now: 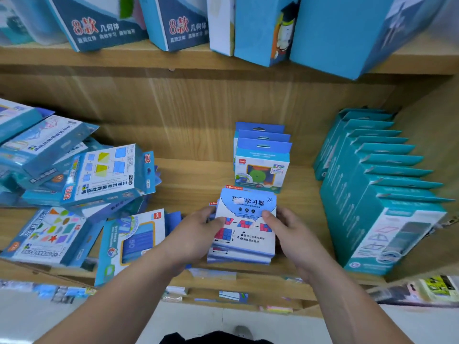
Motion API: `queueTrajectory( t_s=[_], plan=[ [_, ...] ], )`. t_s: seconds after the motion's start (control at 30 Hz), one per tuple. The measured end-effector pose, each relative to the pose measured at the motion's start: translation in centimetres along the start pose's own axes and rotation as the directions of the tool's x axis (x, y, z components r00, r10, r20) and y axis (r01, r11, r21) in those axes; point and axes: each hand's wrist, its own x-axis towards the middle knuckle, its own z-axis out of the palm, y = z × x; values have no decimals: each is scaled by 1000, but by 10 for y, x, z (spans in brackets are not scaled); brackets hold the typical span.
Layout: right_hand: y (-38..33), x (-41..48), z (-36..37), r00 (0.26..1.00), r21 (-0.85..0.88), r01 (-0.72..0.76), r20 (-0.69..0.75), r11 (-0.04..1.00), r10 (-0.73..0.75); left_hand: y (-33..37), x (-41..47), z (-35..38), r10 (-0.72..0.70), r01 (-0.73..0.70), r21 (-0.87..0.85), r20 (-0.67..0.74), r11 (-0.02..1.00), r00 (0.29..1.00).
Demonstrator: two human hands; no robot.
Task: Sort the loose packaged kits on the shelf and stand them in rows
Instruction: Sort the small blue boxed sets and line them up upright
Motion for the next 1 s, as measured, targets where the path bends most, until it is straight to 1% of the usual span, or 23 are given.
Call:
queueTrajectory(
  t_s=[0.07, 0.17, 0.4, 0.5, 0.57, 0.67, 0.73, 0.9, 1.0],
  plan=[
    [1, 3, -1, 1000, 3, 2, -11, 1000, -2, 0, -3, 5, -26, 23, -84, -32, 996, 999],
    [-1, 4, 5, 1000, -1, 11, 18, 1000, -11, 5, -5, 3, -12, 0, -188, -61, 982, 998],
    [-5, 3, 16, 997, -27, 62, 50, 998, -60, 9, -4, 0, 53, -88, -244, -147, 966, 988],
    [-15, -1, 19, 986, -37, 159, 57, 987, -157, 11, -7, -7, 107, -168, -275, -225, 947, 968],
    [-23, -2, 23, 965, -42, 254, 70, 966, -251, 14, -10, -15, 178, -254, -291, -265, 923, 948],
    [-37, 2, 33, 919, -76, 389, 101, 918, -381, 20, -14, -27, 282, -361, -254, -301, 897, 911],
    [-42, 10, 41, 894, -97, 446, 101, 890, -437, 21, -9, -35, 333, -407, -213, -311, 888, 890],
    [-42, 41, 54, 889, -171, 458, 69, 872, -453, 31, 14, -46, 433, -454, 33, -372, 890, 821],
    [-36, 57, 62, 883, -279, 458, 29, 844, -469, 34, 32, -48, 424, -423, 89, -377, 902, 823]
  ],
)
